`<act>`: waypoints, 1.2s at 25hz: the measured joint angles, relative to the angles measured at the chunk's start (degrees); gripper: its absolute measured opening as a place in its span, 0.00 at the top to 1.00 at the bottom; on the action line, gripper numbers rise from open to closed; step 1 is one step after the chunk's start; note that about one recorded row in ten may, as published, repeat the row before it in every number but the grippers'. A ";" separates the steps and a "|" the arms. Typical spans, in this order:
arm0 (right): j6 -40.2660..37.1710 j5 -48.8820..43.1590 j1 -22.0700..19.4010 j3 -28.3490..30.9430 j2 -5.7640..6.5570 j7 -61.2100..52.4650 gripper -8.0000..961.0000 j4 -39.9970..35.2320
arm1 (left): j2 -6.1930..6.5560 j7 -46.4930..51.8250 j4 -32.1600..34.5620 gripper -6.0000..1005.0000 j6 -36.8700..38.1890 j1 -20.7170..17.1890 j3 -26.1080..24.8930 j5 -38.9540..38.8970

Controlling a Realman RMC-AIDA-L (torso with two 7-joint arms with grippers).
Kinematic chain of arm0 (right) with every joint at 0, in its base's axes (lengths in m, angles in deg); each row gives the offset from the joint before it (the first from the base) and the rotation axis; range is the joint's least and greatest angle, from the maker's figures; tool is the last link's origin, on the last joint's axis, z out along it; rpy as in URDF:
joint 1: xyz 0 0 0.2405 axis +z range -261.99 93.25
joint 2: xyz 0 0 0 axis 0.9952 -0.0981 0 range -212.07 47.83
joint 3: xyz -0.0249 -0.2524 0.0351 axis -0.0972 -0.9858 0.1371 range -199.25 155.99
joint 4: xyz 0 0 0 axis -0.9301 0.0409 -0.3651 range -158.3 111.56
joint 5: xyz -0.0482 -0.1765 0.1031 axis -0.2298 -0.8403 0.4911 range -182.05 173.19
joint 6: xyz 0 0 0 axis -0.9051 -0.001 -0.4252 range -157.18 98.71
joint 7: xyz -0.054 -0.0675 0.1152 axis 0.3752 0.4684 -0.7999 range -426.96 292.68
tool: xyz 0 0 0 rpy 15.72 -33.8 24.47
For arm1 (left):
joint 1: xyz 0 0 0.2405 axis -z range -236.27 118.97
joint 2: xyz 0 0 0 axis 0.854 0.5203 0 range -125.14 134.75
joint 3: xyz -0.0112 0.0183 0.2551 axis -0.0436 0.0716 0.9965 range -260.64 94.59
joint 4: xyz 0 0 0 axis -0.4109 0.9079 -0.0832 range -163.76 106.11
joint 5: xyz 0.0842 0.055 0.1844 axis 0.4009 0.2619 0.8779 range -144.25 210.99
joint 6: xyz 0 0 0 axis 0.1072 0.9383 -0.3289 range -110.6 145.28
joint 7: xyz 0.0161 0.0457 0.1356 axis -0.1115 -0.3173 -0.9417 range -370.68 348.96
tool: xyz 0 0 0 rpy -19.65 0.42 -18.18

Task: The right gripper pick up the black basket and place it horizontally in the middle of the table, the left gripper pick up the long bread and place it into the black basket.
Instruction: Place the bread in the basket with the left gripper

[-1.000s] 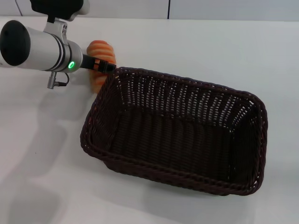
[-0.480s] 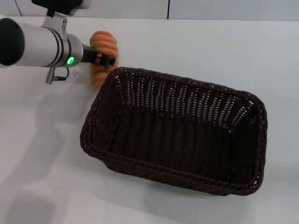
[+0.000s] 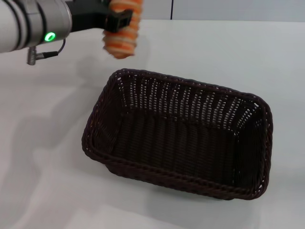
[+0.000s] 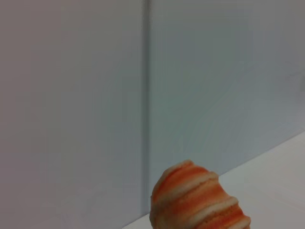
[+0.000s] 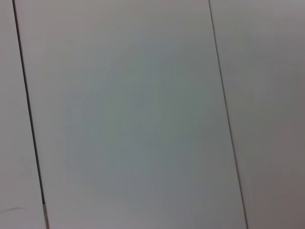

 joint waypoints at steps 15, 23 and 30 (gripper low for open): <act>-0.03 -0.85 0.43 0.00 0.00 0.00 0.15 -0.75 | -0.07 -21.29 6.72 0.55 -23.15 -3.96 -4.53 -28.01; -0.03 -2.15 -0.13 -0.09 0.00 0.09 0.15 -1.72 | -0.08 -29.76 12.92 0.37 -21.51 -2.56 -8.38 -32.23; -0.02 -2.31 -0.27 -0.32 0.00 -0.02 0.15 -1.93 | -0.37 -40.53 12.48 0.18 -5.20 -5.20 -10.07 -33.99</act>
